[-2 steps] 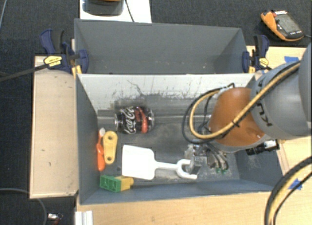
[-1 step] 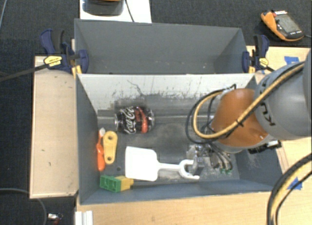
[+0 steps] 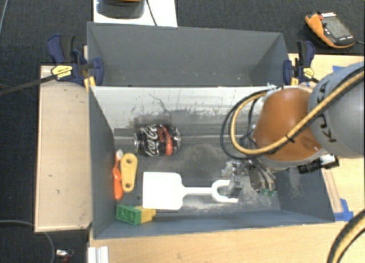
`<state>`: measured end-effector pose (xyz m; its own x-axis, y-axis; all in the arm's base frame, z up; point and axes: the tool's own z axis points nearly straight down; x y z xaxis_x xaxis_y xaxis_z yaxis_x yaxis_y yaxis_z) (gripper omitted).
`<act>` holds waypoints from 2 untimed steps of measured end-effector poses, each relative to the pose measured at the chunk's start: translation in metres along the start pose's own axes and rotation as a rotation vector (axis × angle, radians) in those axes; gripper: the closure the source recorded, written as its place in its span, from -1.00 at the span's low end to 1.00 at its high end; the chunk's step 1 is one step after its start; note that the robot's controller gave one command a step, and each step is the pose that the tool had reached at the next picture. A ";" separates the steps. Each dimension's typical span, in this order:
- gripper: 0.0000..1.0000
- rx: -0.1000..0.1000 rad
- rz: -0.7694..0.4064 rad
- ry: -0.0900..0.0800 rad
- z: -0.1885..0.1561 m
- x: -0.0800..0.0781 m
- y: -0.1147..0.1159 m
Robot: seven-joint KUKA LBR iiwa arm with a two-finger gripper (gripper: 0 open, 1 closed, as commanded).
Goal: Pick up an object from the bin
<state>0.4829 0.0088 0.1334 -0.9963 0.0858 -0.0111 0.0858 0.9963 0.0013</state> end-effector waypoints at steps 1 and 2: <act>1.00 0.000 -0.003 0.000 -0.084 -0.015 -0.001; 1.00 -0.001 0.004 0.001 -0.159 -0.014 0.019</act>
Offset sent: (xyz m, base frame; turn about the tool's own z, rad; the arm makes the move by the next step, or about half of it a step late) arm 0.0135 0.0245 0.1769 0.0072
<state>0.4971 0.0262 0.2922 -0.9959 0.0897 -0.0104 0.0897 0.9960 0.0023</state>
